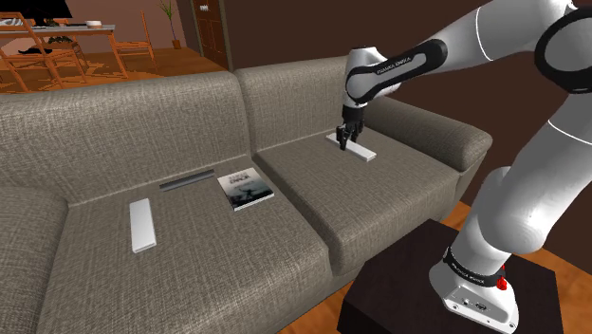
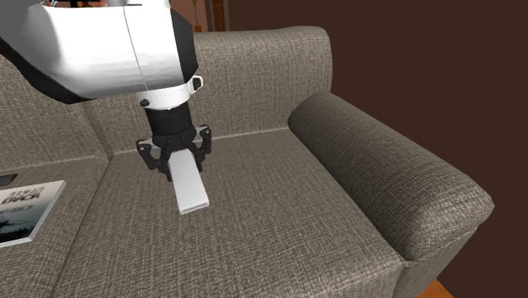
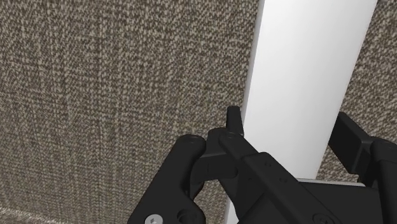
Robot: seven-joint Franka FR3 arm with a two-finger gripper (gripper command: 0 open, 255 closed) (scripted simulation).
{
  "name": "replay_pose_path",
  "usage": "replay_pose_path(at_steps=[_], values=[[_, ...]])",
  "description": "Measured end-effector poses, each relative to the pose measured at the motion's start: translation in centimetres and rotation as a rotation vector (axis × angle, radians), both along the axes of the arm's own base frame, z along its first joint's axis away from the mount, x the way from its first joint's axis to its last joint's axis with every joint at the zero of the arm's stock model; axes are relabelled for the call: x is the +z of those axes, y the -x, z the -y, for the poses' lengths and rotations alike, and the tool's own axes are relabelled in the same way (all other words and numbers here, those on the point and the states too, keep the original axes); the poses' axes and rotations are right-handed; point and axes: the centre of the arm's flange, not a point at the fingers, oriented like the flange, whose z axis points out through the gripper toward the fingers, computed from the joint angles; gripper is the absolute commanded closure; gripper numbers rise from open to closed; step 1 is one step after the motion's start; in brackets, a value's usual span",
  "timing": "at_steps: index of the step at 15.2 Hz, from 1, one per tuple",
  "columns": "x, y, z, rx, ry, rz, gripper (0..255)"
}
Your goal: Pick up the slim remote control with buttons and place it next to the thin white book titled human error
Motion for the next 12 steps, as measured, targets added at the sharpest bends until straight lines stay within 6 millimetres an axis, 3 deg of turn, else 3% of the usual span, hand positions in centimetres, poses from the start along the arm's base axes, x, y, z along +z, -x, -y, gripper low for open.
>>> replay_pose_path(at_steps=[12], values=[[-0.3,0.1,-16.0,-0.001,0.000,0.000,255]])
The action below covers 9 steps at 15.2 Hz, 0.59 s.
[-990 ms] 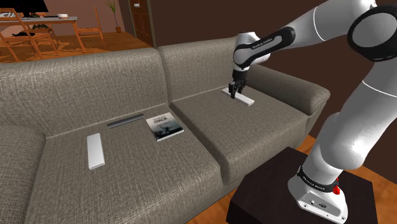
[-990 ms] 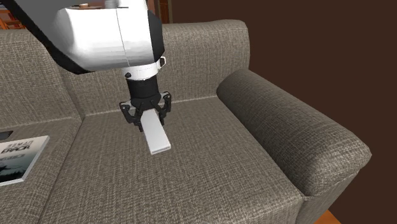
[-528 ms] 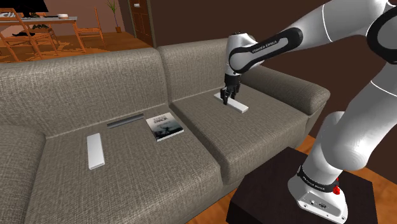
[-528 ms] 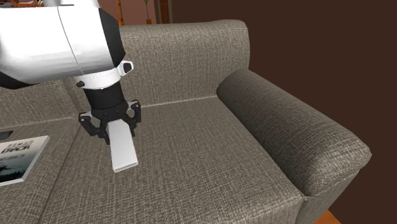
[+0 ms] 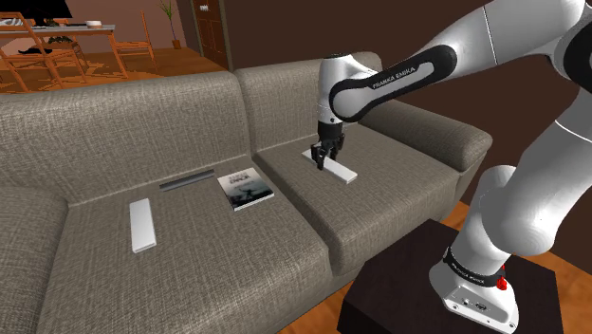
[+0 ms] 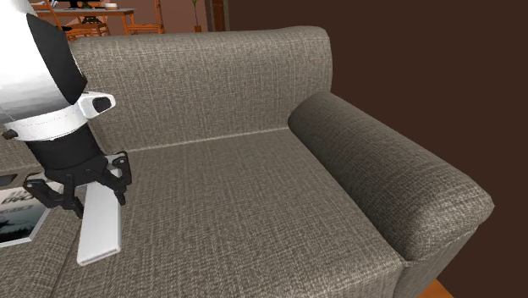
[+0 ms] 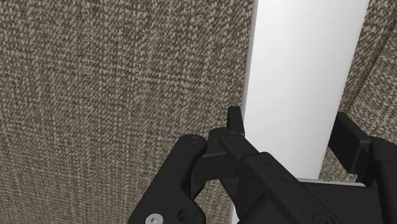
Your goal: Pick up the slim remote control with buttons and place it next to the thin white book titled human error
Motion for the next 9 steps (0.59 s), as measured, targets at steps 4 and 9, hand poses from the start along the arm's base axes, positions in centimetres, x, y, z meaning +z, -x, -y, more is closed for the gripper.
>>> replay_pose_path(at_steps=[4,9], values=[[0.4,0.5,-5.6,0.001,0.000,0.000,255],[0.3,0.5,-11.4,0.000,0.001,0.000,255]])
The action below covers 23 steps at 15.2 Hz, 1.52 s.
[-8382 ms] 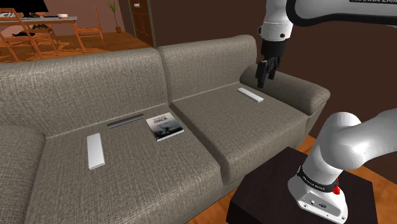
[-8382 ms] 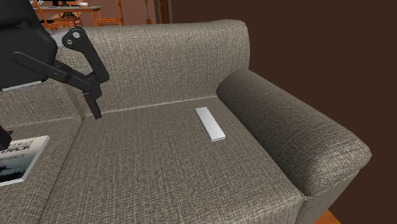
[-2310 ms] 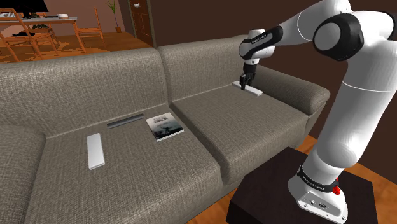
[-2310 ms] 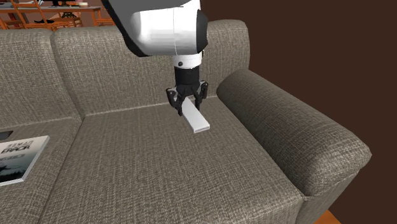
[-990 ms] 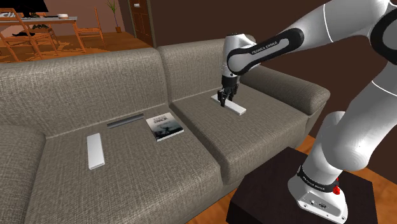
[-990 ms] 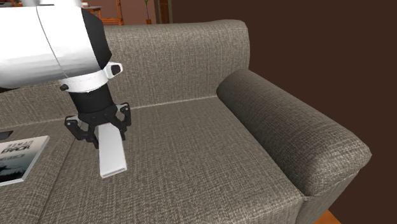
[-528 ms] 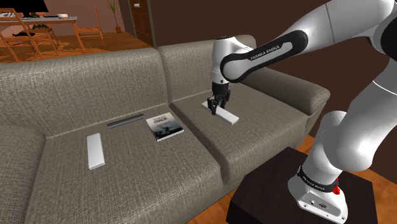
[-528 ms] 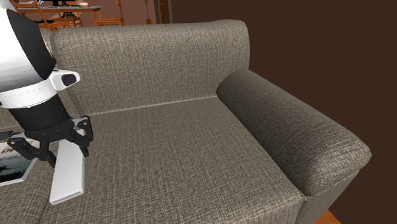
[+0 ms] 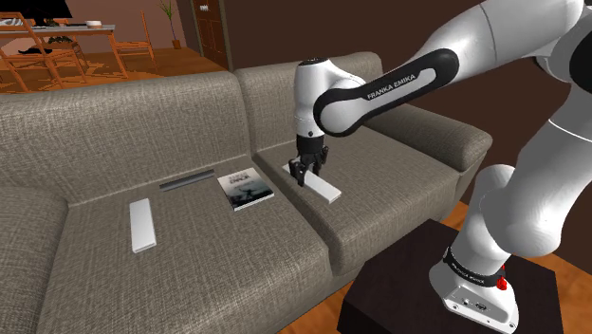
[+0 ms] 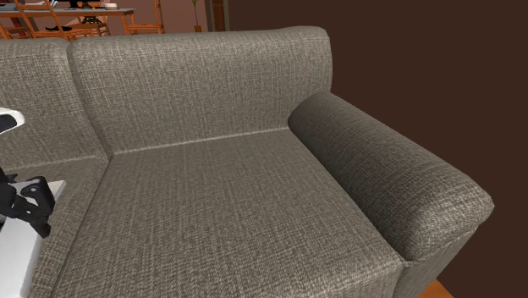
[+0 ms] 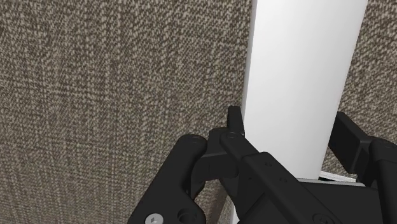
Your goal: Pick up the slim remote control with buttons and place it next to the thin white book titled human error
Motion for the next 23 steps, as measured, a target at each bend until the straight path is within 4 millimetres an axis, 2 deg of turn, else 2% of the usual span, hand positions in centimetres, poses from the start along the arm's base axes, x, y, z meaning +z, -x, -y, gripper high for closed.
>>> replay_pose_path(at_steps=[4,8,18,23], values=[[-0.3,0.1,-6.0,0.001,0.000,0.000,255],[-2.1,0.1,-6.7,-0.001,0.000,0.000,255],[-7.5,0.1,-6.7,-0.001,0.000,0.000,255],[-8.0,0.1,-6.7,-0.001,-0.001,0.000,255]])
